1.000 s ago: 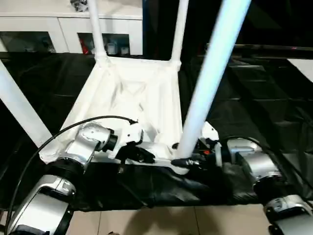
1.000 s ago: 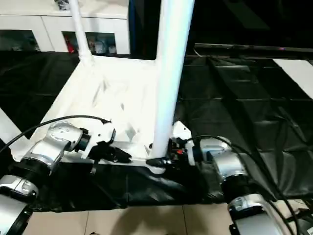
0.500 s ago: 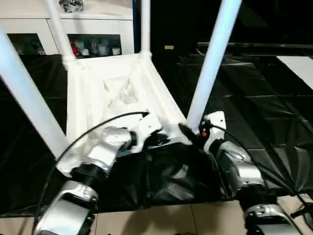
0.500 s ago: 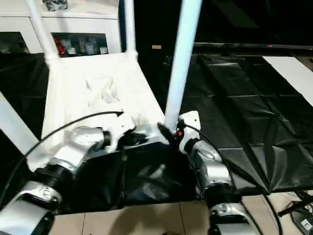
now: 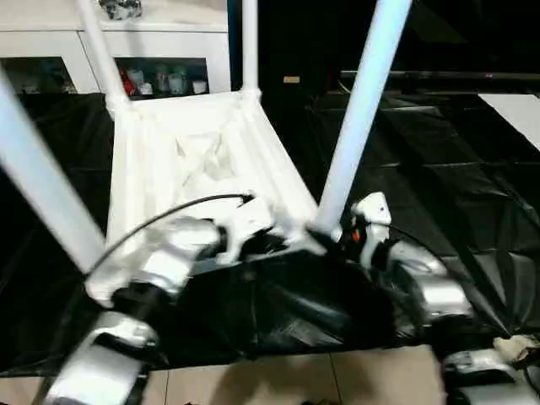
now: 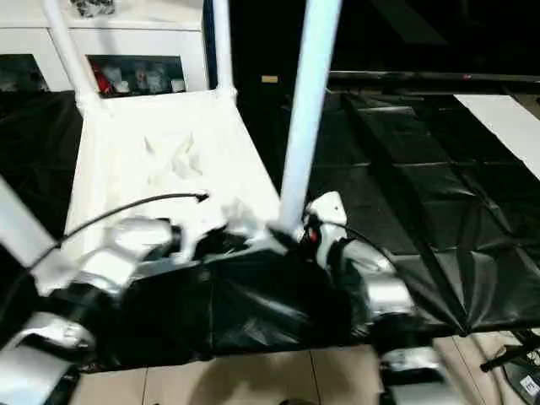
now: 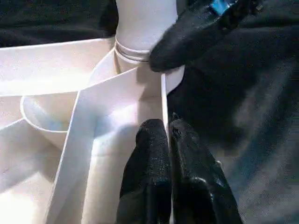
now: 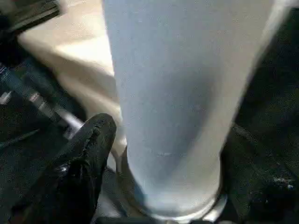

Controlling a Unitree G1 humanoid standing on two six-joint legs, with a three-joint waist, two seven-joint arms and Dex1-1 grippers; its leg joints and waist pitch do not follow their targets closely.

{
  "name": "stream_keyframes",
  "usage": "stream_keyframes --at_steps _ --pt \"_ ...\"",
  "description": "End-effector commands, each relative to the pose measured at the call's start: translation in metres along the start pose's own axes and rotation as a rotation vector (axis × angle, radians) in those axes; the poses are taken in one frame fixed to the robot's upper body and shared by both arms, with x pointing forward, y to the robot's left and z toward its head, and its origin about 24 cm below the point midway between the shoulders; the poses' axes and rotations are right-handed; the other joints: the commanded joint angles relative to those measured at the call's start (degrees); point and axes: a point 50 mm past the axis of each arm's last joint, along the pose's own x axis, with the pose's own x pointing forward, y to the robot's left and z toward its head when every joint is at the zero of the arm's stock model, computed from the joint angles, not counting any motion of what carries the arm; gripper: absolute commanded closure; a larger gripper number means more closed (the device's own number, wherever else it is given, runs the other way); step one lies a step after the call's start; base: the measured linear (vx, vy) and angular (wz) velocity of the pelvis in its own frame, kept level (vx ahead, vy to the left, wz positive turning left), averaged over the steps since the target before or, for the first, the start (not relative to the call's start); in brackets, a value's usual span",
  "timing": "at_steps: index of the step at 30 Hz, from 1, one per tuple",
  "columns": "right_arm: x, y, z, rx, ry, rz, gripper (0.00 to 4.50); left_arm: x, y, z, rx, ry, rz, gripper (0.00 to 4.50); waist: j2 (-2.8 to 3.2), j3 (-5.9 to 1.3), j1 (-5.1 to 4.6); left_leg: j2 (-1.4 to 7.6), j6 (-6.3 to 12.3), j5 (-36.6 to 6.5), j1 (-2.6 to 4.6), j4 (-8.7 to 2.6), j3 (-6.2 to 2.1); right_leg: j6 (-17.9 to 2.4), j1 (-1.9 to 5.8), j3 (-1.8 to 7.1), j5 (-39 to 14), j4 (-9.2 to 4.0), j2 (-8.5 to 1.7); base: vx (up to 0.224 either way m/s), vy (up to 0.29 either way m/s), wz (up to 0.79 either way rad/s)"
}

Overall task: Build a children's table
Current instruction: Rotate leg to tighten

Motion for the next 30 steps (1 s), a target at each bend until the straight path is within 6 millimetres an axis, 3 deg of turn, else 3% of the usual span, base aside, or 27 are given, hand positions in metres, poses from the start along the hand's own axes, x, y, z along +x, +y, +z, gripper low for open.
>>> stream_keyframes --at_steps 1,4,8,10,19,26,30 --pt "0.005 0.014 0.005 -0.045 0.032 0.212 0.94 0.005 -0.007 0.004 0.037 -0.011 -0.109 4.50 0.23 -3.55 0.09 0.39 4.68 -12.4 -0.08 -3.19 0.72 -13.2 3.40 2.45 -12.2 -3.39 -2.16 0.000 0.000 0.00" --pt "0.002 0.016 0.006 -0.025 0.047 0.287 0.94 0.002 -0.006 0.003 0.037 -0.011 -0.139 4.50 0.22 -3.58 0.88 0.61 4.81 -12.1 0.07 -3.13 0.86 -14.0 3.44 2.45 -10.8 -3.01 -2.18 0.000 0.000 0.00" --pt "0.000 0.020 0.005 -0.022 0.103 0.419 0.94 -0.003 -0.007 0.004 0.033 -0.015 -0.206 4.50 -0.19 -3.52 1.37 0.57 4.51 -12.5 0.11 -3.11 0.93 -13.6 3.35 2.45 -12.8 -3.20 -2.34 0.000 0.000 0.00" --pt "0.001 0.022 0.005 -0.011 0.125 0.481 1.08 -0.004 -0.007 0.004 0.041 -0.008 -0.243 4.50 -0.04 -3.58 1.69 0.57 4.28 -12.2 0.14 -3.13 0.87 -13.4 3.34 2.47 -13.2 -3.15 -2.38 0.000 0.000 0.00" --pt "0.007 0.028 0.005 0.001 0.151 0.576 1.81 -0.007 -0.005 0.003 0.043 0.003 -0.289 4.50 0.19 -3.67 1.73 0.56 3.56 -11.5 0.11 -3.13 0.78 -13.8 3.41 2.45 -11.7 -2.89 -2.37 0.000 0.000 0.00" --pt "0.010 0.029 0.007 0.024 0.107 0.560 1.95 -0.008 -0.004 0.002 0.031 -0.004 -0.273 4.50 0.15 -3.65 1.72 0.54 3.39 -12.2 0.09 -3.13 0.78 -13.6 3.46 2.41 -13.0 -3.02 -2.40 0.000 0.000 0.00" --pt "0.011 0.025 0.009 0.037 0.016 0.434 1.96 -0.006 0.000 0.001 0.005 -0.015 -0.173 4.50 -0.03 -3.53 1.76 0.61 2.92 -13.0 0.16 -3.21 0.77 -12.9 3.27 2.45 -14.9 -3.24 -2.47 0.000 0.000 0.00"
